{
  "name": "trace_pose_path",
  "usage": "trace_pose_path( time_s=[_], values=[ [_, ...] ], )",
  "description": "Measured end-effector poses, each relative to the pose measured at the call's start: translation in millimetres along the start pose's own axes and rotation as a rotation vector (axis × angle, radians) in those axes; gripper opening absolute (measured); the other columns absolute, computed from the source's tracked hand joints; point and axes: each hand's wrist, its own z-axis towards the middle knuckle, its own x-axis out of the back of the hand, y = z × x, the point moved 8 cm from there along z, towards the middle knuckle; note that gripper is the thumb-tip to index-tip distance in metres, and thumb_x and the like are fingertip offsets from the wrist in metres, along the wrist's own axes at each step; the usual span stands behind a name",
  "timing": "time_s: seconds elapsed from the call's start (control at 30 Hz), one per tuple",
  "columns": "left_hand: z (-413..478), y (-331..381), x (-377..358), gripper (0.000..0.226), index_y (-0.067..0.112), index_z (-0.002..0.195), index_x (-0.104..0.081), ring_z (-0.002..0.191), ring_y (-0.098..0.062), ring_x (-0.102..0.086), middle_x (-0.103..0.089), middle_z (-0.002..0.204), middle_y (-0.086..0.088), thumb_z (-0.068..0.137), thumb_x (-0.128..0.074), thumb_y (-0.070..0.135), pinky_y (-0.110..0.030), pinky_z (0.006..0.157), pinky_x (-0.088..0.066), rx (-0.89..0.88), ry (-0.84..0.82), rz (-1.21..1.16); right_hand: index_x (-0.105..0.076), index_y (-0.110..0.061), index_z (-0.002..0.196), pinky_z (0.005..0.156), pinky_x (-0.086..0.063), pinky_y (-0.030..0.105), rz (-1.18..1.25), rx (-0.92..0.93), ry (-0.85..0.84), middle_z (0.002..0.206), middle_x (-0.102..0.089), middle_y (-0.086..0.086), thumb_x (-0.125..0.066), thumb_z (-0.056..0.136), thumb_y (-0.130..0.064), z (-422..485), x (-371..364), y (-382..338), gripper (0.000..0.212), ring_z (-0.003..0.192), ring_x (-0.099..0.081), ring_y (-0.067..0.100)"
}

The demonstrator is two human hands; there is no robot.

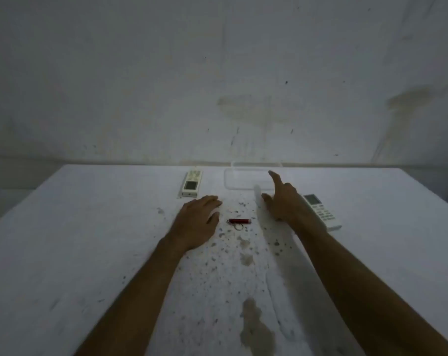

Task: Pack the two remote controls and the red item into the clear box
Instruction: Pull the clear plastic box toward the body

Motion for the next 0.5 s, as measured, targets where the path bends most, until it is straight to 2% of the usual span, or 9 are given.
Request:
trace_pose_path(
  time_s=[0.07,0.13,0.2,0.23,0.3,0.4,0.5],
  values=[
    [2,0,1,0.047,0.021,0.149,-0.05,0.146,-0.014,-0.037,-0.044,0.158,0.004,0.104,-0.044,0.034,-0.033,0.121,-0.018,-0.014,0.01,-0.003,-0.041,-0.032,0.146,0.078,-0.058,0.04,0.094,-0.053,0.02,0.124,-0.063,0.015,-0.057,0.098,-0.035,10,1,5,0.051,0.097,-0.068,0.03],
    [0,0,0,0.047,0.02,0.148,-0.052,0.146,-0.014,-0.037,-0.046,0.157,0.004,0.103,-0.046,0.034,-0.035,0.123,-0.02,0.0,0.001,-0.005,-0.058,-0.029,0.126,0.071,-0.056,0.034,0.183,-0.097,0.043,0.114,-0.069,0.01,-0.056,0.099,-0.033,13,1,11,0.027,0.08,-0.065,0.02],
    [-1,0,0,0.047,0.02,0.147,-0.053,0.144,-0.015,-0.04,-0.048,0.155,0.002,0.102,-0.048,0.034,-0.038,0.123,-0.024,0.019,0.006,-0.038,-0.063,-0.03,0.104,0.074,-0.055,0.034,0.216,-0.087,0.079,0.107,-0.074,0.009,-0.057,0.099,-0.03,12,4,12,0.008,0.078,-0.066,0.021],
    [-3,1,3,0.047,0.02,0.147,-0.052,0.143,-0.017,-0.043,-0.05,0.153,0.001,0.102,-0.05,0.034,-0.039,0.122,-0.027,0.03,0.02,-0.069,-0.064,-0.029,0.099,0.073,-0.06,0.038,0.256,-0.082,0.088,0.1,-0.075,0.008,-0.058,0.099,-0.028,9,6,12,0.006,0.076,-0.069,0.023],
    [-9,4,15,0.05,0.025,0.149,-0.049,0.137,-0.019,-0.049,-0.054,0.149,0.001,0.1,-0.053,0.037,-0.043,0.118,-0.035,0.064,0.076,-0.142,-0.066,-0.023,0.103,0.062,-0.065,0.043,0.377,-0.086,0.084,0.089,-0.074,0.006,-0.06,0.1,-0.025,-9,12,7,0.007,0.068,-0.074,0.026],
    [-27,16,36,0.057,0.029,0.147,-0.047,0.129,-0.014,-0.055,-0.06,0.142,0.006,0.096,-0.059,0.05,-0.04,0.109,-0.046,0.122,0.198,-0.283,-0.066,-0.023,0.107,0.049,-0.062,0.038,0.463,-0.011,0.137,0.09,-0.073,0.002,-0.063,0.099,-0.027,-49,29,-12,0.009,0.059,-0.074,0.021],
    [-55,28,43,0.089,0.029,0.153,-0.032,0.137,-0.012,-0.045,-0.047,0.152,0.007,0.081,-0.073,0.062,-0.03,0.105,-0.04,0.229,0.223,-0.485,-0.066,-0.028,0.104,0.043,-0.057,0.03,0.495,0.067,0.213,0.085,-0.073,-0.002,-0.063,0.098,-0.032,-92,41,-30,0.008,0.052,-0.072,0.015]
  ],
)
